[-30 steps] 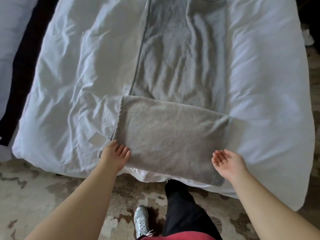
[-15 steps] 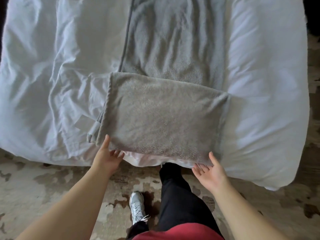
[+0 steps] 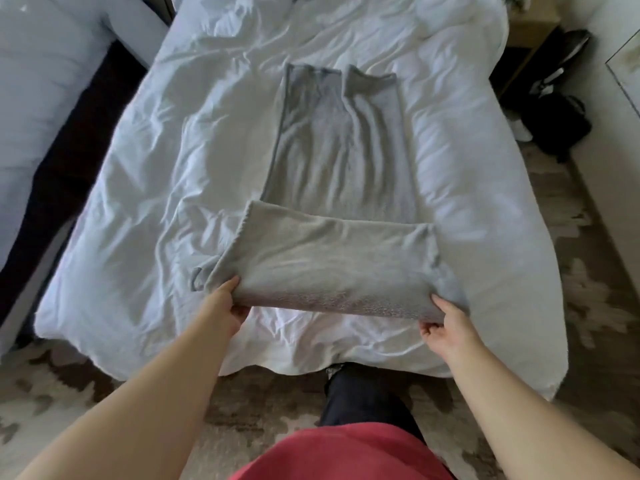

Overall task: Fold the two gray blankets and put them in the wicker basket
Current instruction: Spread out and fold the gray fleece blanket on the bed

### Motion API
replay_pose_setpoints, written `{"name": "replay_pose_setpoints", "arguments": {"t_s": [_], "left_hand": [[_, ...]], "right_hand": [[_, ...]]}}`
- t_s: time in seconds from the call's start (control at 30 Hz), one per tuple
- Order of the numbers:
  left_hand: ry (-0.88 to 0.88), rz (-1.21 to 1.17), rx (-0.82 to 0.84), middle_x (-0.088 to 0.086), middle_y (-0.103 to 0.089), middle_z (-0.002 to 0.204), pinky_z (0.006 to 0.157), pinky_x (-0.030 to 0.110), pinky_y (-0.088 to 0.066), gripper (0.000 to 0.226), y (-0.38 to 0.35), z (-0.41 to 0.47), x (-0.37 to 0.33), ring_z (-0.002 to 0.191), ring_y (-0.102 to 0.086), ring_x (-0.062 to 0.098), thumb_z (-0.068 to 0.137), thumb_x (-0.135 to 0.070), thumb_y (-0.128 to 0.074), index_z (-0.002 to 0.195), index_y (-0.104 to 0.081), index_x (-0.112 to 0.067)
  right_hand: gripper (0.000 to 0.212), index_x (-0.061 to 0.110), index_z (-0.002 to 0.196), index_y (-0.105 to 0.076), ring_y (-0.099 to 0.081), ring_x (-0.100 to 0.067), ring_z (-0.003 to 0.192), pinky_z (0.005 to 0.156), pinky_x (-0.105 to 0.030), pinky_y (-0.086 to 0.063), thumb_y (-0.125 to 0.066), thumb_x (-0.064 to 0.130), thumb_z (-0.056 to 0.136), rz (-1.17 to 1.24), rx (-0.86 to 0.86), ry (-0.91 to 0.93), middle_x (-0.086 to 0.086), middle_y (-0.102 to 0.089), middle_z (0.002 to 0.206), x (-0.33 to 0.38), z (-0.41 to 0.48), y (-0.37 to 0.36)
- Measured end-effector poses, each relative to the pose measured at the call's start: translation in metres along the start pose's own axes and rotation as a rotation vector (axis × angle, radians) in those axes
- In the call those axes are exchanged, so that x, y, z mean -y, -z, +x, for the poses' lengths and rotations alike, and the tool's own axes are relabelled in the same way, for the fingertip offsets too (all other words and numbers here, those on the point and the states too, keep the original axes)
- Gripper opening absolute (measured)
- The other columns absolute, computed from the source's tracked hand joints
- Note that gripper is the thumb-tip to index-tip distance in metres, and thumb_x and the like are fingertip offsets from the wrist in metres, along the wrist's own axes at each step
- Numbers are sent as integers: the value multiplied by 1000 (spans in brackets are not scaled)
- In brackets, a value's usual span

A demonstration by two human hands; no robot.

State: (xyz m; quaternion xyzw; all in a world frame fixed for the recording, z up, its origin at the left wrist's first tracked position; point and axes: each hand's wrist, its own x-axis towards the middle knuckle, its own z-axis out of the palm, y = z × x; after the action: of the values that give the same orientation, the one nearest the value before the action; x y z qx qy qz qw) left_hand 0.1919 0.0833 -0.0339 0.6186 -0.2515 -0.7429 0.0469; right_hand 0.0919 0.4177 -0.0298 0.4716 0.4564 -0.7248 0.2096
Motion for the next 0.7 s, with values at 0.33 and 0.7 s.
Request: {"name": "replay_pose_setpoints", "arguments": {"t_s": [0.33, 0.7], "left_hand": [[-62, -61, 0, 8, -59, 119, 57, 30, -50, 61, 83, -59, 10, 88, -61, 22, 78, -26, -76, 131, -49, -11], [55, -77, -101, 5, -54, 120, 79, 31, -49, 52, 151, -65, 54, 110, -56, 24, 80, -25, -73, 125, -51, -12]], "right_hand": [[27, 14, 112, -53, -57, -16, 87, 66, -24, -44, -64, 13, 87, 75, 100, 135, -4, -60, 99, -47, -89, 58], [35, 16, 113, -52, -57, -18, 85, 62, -27, -44, -69, 18, 83, 130, -85, -7, -6, -59, 97, -123, -105, 116]]}}
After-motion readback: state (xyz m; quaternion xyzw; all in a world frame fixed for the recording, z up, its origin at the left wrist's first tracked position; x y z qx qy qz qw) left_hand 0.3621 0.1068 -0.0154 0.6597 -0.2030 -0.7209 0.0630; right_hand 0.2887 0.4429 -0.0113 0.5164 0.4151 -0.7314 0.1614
